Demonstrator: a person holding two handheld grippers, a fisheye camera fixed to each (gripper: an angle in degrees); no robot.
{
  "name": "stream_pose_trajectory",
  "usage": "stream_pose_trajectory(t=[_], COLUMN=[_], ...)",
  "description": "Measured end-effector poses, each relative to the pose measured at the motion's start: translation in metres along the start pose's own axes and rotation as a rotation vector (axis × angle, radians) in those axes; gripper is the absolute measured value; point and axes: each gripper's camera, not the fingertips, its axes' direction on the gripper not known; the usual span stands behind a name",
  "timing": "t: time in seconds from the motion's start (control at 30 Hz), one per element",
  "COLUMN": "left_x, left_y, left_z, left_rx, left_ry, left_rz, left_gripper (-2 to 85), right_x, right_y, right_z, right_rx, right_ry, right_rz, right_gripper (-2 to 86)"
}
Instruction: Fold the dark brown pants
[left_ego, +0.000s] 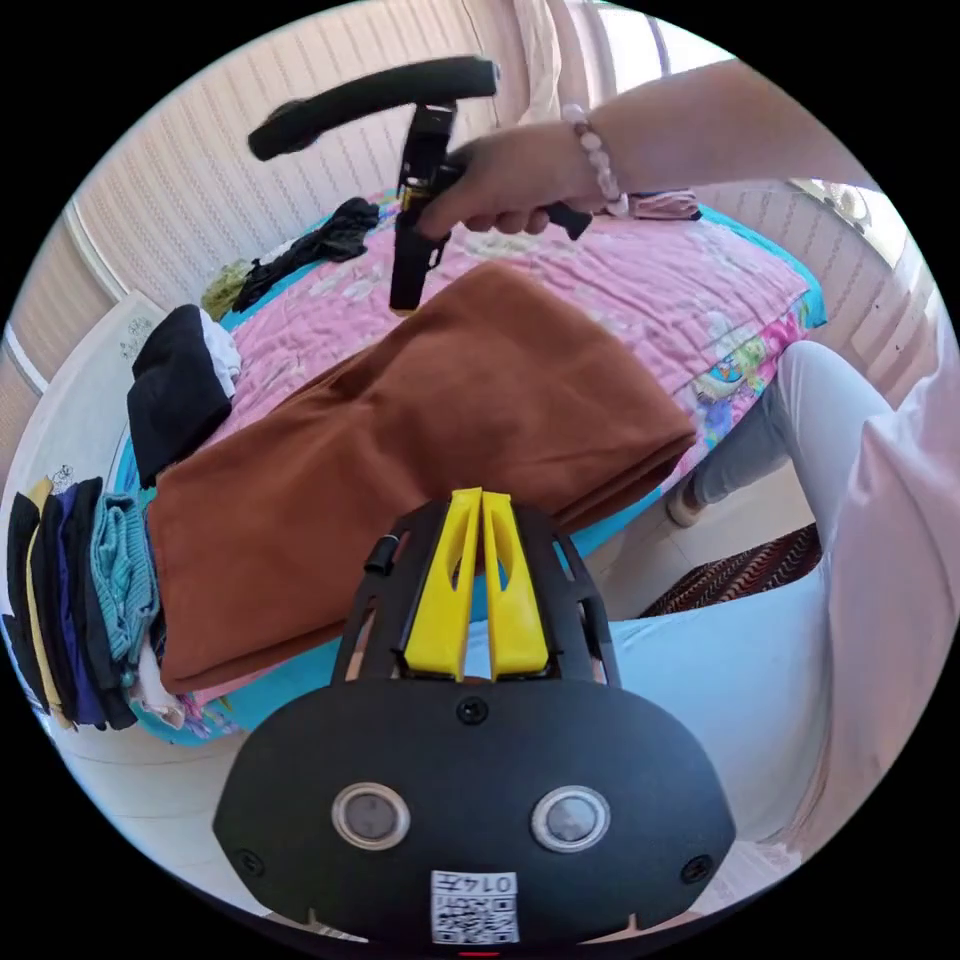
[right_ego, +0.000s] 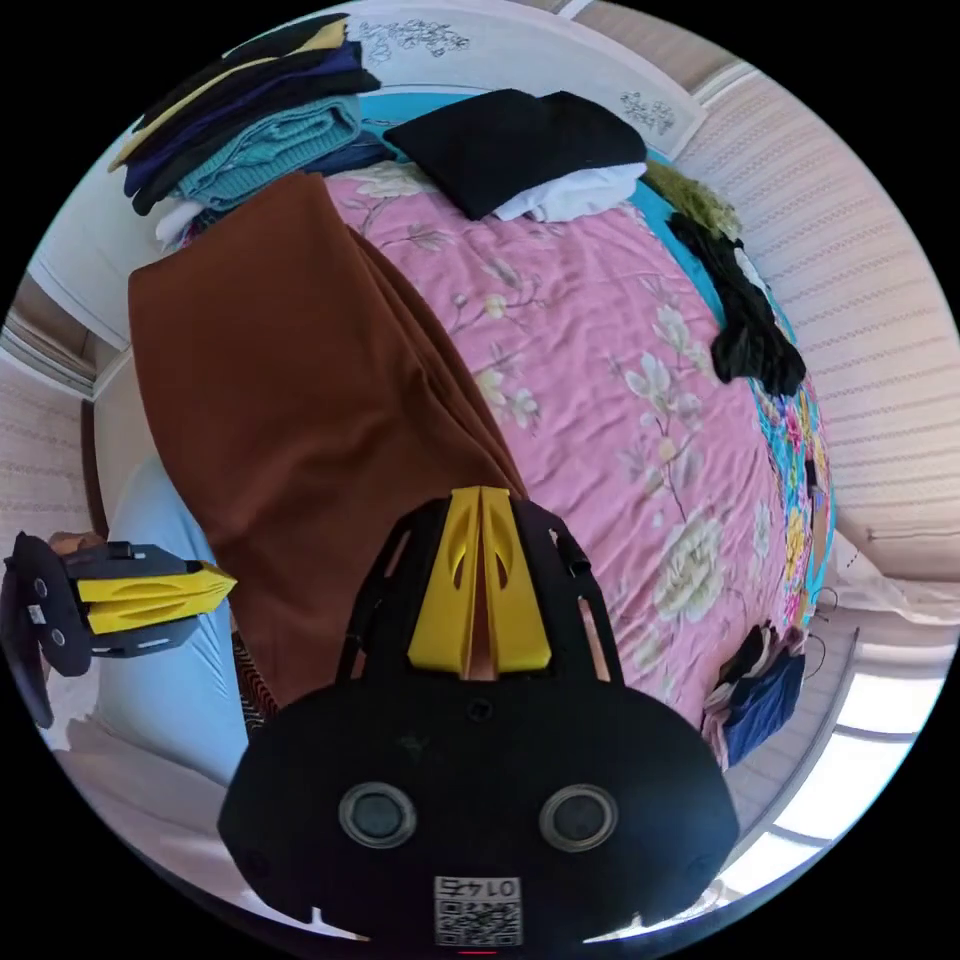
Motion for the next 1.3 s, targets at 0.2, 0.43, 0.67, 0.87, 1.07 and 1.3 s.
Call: stream_pose_trajectory(t=[0.2,0.43,0.67,0.87,1.07,1.3], left_x=[0.063,0.102,0.110,0.117,0.105,0.100], left_y=[-0.027,-0.039,-0.040,-0.043,-0.039,-0.054], left_z=[-0.012,0.020,0.031,0.047,0.040,-0.007], left_rx=[0.134,0.013,-0.067,-0.157,-0.153,-0.067], left_ry=[0.072,0.143,0.134,0.061,0.079,0.078], left_rz=[0.030,0.027,0.016,0.057,0.037,0.086], left_gripper=[13.3,16.7,14.8,11.2,4.9,4.2], right_x=[0.080,0.104,0.110,0.109,0.107,0.135], right_y=[0.099,0.157,0.192,0.218,0.242,0.299], right_z=[-0.003,0.017,0.015,-0.004,-0.027,-0.067], right_rx=[-0.064,-0.153,-0.092,-0.054,-0.019,0.160], right_ry=[-0.204,-0.383,-0.492,-0.446,-0.412,-0.498], right_rz=[0.296,0.418,0.394,0.333,0.249,0.282], right_gripper=[17.3,22.3,13.2,8.6,5.0,3.5])
